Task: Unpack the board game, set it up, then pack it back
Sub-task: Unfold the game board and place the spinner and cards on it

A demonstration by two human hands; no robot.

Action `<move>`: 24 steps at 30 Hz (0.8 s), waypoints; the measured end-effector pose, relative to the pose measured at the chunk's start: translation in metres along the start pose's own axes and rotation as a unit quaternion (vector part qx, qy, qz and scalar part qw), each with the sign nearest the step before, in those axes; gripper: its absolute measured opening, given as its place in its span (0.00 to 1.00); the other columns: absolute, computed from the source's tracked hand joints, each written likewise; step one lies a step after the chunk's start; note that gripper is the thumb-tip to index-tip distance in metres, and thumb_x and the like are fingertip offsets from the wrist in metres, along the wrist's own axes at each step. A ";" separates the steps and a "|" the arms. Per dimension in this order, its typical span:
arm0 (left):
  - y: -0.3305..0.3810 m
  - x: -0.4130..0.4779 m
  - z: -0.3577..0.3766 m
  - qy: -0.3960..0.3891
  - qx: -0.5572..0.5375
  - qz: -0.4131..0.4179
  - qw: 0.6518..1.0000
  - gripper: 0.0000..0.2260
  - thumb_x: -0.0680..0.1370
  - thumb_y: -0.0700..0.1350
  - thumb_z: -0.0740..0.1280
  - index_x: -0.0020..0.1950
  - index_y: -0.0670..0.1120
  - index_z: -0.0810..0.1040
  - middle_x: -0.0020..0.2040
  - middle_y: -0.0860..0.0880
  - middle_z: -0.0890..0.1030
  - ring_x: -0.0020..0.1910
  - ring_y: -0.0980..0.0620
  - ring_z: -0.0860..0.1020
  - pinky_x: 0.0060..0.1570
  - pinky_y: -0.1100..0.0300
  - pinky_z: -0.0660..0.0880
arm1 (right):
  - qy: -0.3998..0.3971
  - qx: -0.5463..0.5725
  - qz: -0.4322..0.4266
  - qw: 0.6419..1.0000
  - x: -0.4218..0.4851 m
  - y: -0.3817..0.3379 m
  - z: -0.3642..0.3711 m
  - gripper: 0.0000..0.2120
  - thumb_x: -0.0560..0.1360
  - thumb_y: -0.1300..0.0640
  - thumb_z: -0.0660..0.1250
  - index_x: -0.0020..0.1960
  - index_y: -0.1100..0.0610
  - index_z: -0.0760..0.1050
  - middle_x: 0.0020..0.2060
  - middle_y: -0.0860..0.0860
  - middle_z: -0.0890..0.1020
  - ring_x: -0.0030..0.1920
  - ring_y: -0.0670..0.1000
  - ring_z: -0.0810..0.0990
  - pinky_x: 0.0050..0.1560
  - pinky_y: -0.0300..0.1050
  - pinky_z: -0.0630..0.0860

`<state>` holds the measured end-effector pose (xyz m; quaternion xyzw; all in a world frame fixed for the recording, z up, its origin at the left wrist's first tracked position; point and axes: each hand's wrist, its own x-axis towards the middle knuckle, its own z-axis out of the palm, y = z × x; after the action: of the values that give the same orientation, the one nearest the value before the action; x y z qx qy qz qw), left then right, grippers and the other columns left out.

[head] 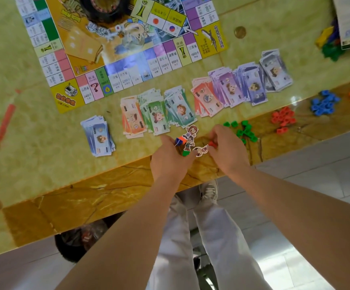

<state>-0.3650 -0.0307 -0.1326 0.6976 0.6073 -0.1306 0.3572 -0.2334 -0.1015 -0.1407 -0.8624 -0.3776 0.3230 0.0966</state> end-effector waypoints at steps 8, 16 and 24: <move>-0.002 0.010 0.005 0.023 0.040 -0.013 0.999 0.17 0.73 0.56 0.71 0.52 0.49 0.70 0.44 0.51 0.79 0.43 0.49 0.78 0.41 0.53 0.78 | -0.054 -0.057 -0.086 0.993 0.005 0.009 -0.001 0.10 0.72 0.57 0.73 0.51 0.53 0.76 0.51 0.48 0.70 0.49 0.47 0.73 0.51 0.45 0.78; -0.021 0.014 -0.010 -0.006 0.027 -0.001 1.000 0.15 0.73 0.55 0.70 0.55 0.49 0.76 0.44 0.53 0.78 0.43 0.50 0.76 0.40 0.58 0.73 | -0.069 0.086 -0.073 0.991 0.013 0.004 -0.009 0.03 0.81 0.58 0.60 0.53 0.54 0.67 0.38 0.50 0.76 0.32 0.46 0.72 0.30 0.38 0.66; -0.046 0.014 -0.023 -0.063 -0.088 0.014 0.994 0.12 0.72 0.53 0.72 0.51 0.48 0.78 0.38 0.53 0.78 0.36 0.54 0.74 0.34 0.61 0.68 | -0.087 -0.010 -0.132 0.987 0.023 -0.034 -0.001 0.14 0.78 0.58 0.63 0.63 0.49 0.70 0.36 0.43 0.71 0.36 0.45 0.73 0.32 0.38 0.66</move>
<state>-0.4109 -0.0052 -0.1404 0.6624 0.5825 -0.1152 0.4568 -0.2413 -0.0616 -0.1368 -0.7745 -0.4982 0.3778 0.0960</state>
